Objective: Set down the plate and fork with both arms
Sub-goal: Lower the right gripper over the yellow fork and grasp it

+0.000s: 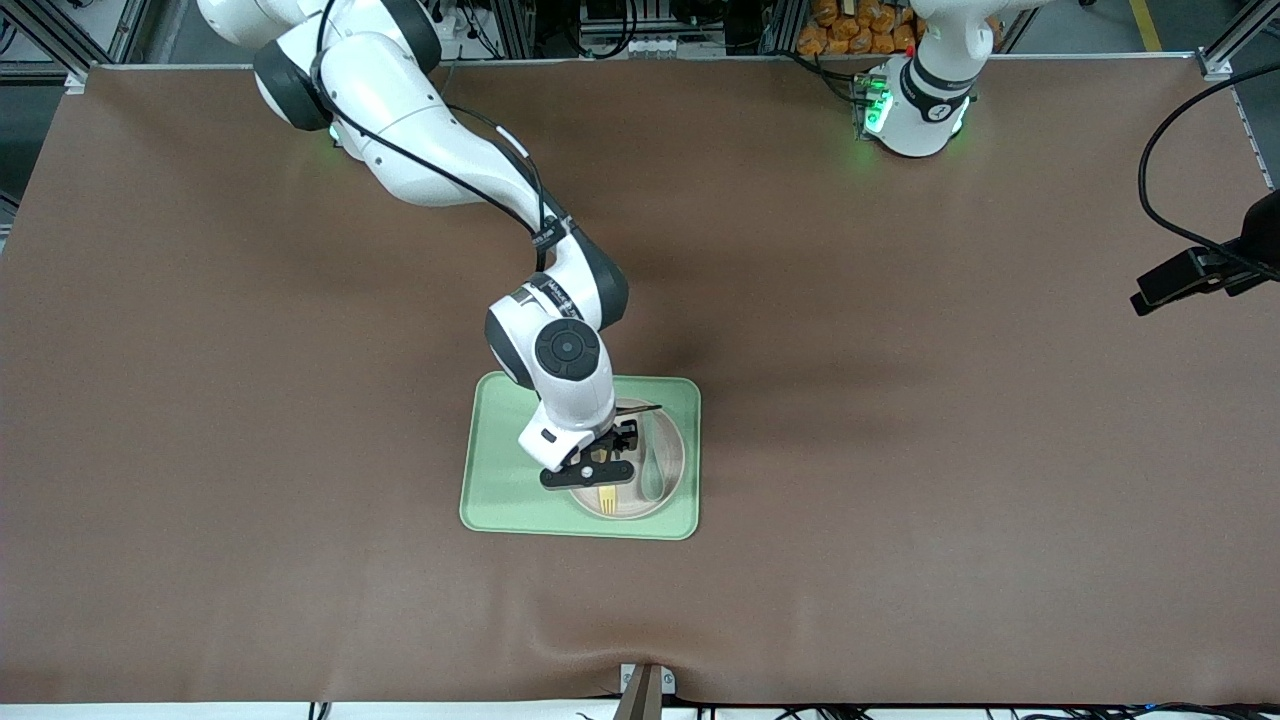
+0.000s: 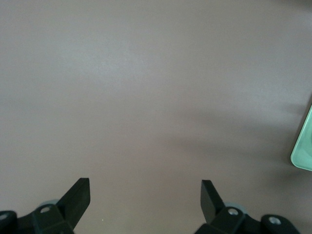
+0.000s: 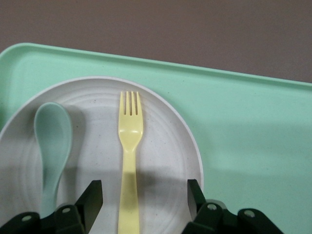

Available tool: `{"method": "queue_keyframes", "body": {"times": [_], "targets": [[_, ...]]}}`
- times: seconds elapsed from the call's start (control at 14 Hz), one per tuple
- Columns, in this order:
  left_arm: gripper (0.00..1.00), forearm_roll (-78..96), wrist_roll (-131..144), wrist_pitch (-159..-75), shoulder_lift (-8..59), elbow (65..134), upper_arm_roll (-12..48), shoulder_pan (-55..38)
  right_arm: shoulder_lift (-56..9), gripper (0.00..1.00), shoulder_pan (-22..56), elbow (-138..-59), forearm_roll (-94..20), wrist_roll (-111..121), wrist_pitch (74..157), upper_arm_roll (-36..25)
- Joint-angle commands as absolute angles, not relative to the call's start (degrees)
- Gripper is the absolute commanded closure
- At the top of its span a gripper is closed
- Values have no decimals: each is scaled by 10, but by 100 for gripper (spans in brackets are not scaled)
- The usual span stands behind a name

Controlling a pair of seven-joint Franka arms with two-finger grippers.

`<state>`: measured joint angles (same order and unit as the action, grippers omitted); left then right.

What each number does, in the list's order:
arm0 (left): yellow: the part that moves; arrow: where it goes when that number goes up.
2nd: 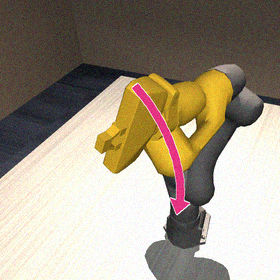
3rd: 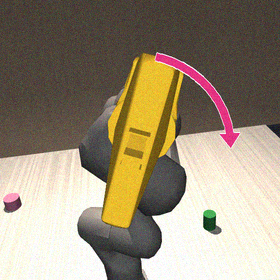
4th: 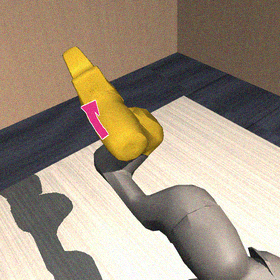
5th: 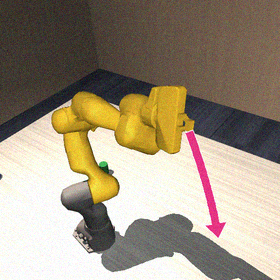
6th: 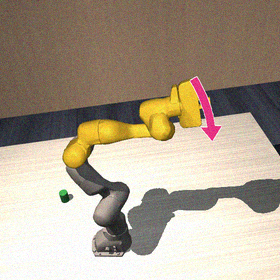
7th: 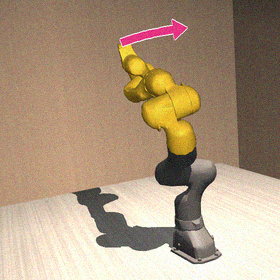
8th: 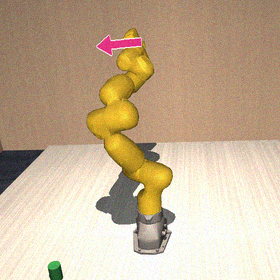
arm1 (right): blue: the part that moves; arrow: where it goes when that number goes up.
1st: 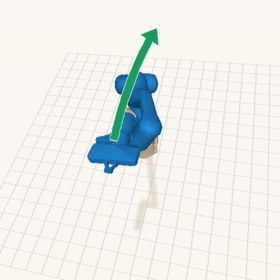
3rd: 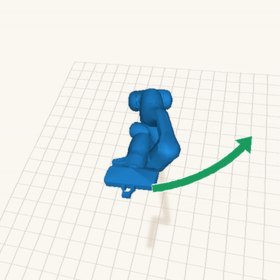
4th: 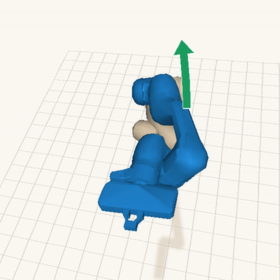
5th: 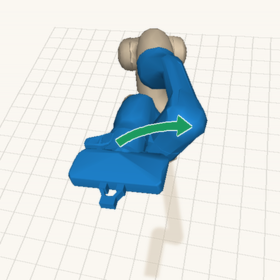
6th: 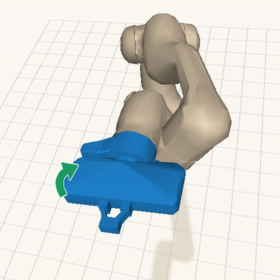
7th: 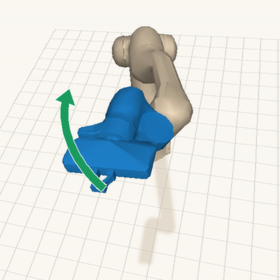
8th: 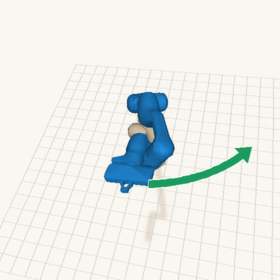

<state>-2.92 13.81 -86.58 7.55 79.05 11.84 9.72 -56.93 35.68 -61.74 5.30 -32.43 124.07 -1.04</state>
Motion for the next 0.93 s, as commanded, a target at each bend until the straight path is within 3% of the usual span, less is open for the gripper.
{"method": "queue_keyframes", "body": {"times": [0.0, 0.86], "targets": [[0, -18, 134, -868, 60, 801, 122, 111, -592, 24, 363, -591, 67, -332, 1236, -15], [0, -8, 125, -873, 65, 804, 126, 109, -604, 32, 363, -590, 63, -335, 1242, -12]]}}
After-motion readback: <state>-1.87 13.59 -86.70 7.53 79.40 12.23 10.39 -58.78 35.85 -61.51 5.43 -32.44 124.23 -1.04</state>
